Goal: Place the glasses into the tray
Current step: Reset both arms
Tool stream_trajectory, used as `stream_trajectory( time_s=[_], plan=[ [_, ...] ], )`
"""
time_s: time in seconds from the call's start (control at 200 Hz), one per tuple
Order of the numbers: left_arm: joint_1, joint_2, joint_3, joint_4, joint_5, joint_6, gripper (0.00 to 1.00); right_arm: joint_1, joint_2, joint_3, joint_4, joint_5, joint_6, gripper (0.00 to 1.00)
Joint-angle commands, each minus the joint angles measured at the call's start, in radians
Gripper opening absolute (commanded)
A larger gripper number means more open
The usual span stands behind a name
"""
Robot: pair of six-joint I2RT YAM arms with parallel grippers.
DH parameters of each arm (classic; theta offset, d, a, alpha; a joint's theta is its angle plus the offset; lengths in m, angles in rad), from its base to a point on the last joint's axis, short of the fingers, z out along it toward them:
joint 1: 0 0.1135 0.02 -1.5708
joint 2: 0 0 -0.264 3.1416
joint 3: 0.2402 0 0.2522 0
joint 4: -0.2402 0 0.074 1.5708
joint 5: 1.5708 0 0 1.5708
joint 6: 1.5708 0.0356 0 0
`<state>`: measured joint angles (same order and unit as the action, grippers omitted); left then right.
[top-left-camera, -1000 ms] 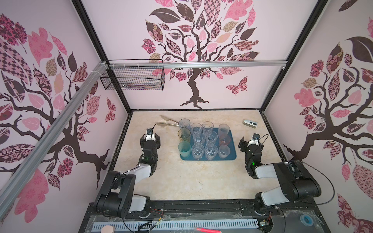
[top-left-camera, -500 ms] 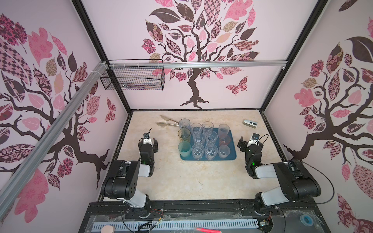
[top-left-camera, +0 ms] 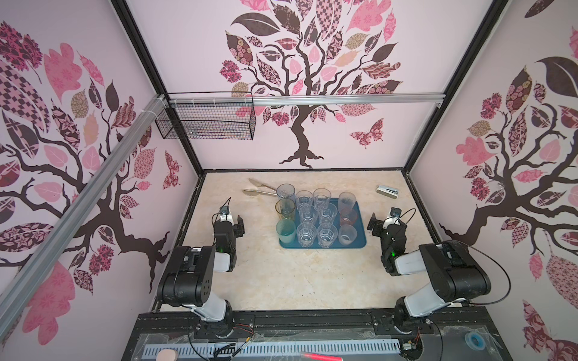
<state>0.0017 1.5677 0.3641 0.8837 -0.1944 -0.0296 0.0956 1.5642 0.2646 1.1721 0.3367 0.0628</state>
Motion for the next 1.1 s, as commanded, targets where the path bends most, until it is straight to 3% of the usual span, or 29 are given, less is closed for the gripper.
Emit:
stream_trajectory(
  time_s=[0.0,0.21,0.24,0.265,1.09],
  plan=[
    [0.011,-0.008,0.029,-0.030,0.039,-0.023,0.75,-0.003,0.001,0.012,0.013,-0.008,-0.001,1.00],
    [0.011,-0.009,0.026,-0.030,0.039,-0.022,0.79,-0.004,0.002,0.011,0.015,-0.008,-0.001,0.99],
    [0.011,-0.009,0.027,-0.030,0.038,-0.022,0.95,-0.003,0.002,0.012,0.016,-0.008,-0.001,1.00],
    [0.012,-0.011,0.027,-0.029,0.039,-0.021,0.98,-0.003,0.001,0.011,0.016,-0.008,-0.001,1.00],
    [0.001,-0.008,0.024,-0.023,0.038,-0.002,0.98,-0.003,0.000,0.007,0.019,-0.008,-0.001,0.99]
  ],
)
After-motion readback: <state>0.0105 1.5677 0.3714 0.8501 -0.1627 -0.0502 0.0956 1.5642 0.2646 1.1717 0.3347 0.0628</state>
